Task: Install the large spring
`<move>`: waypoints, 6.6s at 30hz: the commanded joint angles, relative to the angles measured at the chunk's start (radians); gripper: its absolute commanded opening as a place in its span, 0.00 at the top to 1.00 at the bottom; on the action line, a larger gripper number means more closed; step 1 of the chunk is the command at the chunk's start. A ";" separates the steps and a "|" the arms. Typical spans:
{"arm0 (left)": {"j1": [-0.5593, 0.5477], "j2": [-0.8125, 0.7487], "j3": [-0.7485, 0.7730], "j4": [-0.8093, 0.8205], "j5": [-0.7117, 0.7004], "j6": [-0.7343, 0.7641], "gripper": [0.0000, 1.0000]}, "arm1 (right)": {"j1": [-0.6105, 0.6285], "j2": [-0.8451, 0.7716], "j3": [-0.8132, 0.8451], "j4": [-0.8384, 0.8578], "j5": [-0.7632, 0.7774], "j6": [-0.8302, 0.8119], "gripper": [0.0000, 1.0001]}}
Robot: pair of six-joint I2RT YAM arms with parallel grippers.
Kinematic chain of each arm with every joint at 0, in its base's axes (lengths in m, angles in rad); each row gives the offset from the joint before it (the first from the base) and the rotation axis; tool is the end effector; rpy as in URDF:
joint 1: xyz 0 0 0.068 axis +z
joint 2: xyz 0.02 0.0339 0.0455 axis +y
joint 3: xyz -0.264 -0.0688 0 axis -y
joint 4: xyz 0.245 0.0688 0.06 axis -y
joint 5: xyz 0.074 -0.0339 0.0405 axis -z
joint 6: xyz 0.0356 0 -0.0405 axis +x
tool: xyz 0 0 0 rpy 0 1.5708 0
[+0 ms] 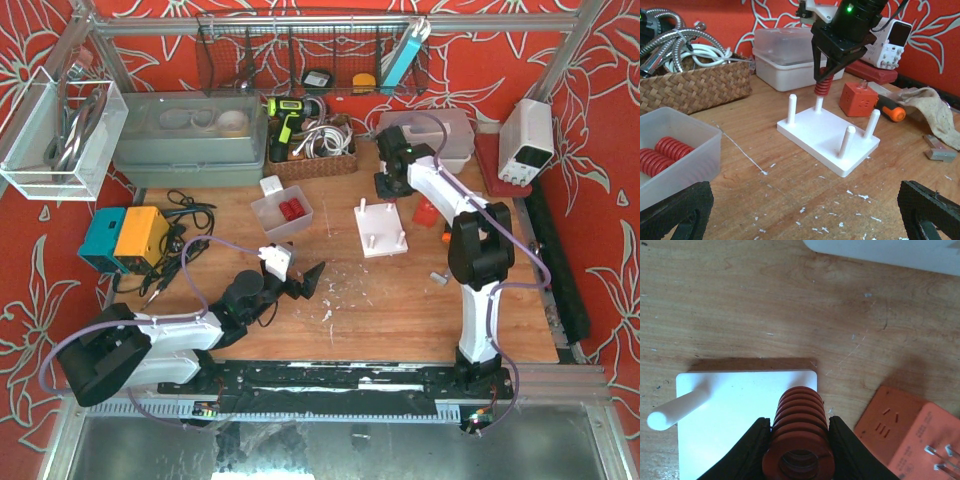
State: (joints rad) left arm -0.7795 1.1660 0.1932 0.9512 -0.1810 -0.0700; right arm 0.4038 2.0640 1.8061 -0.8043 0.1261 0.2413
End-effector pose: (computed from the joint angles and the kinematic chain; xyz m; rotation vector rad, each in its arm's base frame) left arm 0.1557 -0.1448 0.1851 0.4251 1.5592 -0.5161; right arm 0.4160 0.1729 0.2461 -0.1698 2.6147 0.0590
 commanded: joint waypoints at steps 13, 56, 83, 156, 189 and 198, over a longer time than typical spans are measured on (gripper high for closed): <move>0.002 -0.003 -0.011 0.031 0.001 0.012 0.00 | -0.016 0.071 0.041 -0.018 -0.042 -0.002 0.70; 0.300 0.209 0.580 -0.775 0.063 -0.096 0.45 | 0.118 -1.024 -0.998 0.490 -0.138 0.173 0.02; 0.490 0.763 1.192 -1.272 0.378 0.350 0.74 | 0.176 -1.093 -1.044 0.523 -0.054 0.158 0.03; 0.533 0.771 1.419 -1.448 0.282 0.188 0.52 | 0.176 -1.157 -1.058 0.515 0.012 0.147 0.01; 0.338 0.905 1.475 -1.786 -0.378 -0.872 0.61 | 0.177 -1.186 -1.063 0.509 0.027 0.147 0.01; 0.364 0.970 1.494 -1.814 -0.399 -0.891 0.60 | 0.176 -1.187 -1.064 0.507 0.033 0.145 0.01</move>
State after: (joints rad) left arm -0.4313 2.1143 1.6554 -0.8150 -0.5228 -0.9176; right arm 0.5747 0.8886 0.7540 -0.2916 0.1345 0.3985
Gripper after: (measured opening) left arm 0.401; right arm 0.989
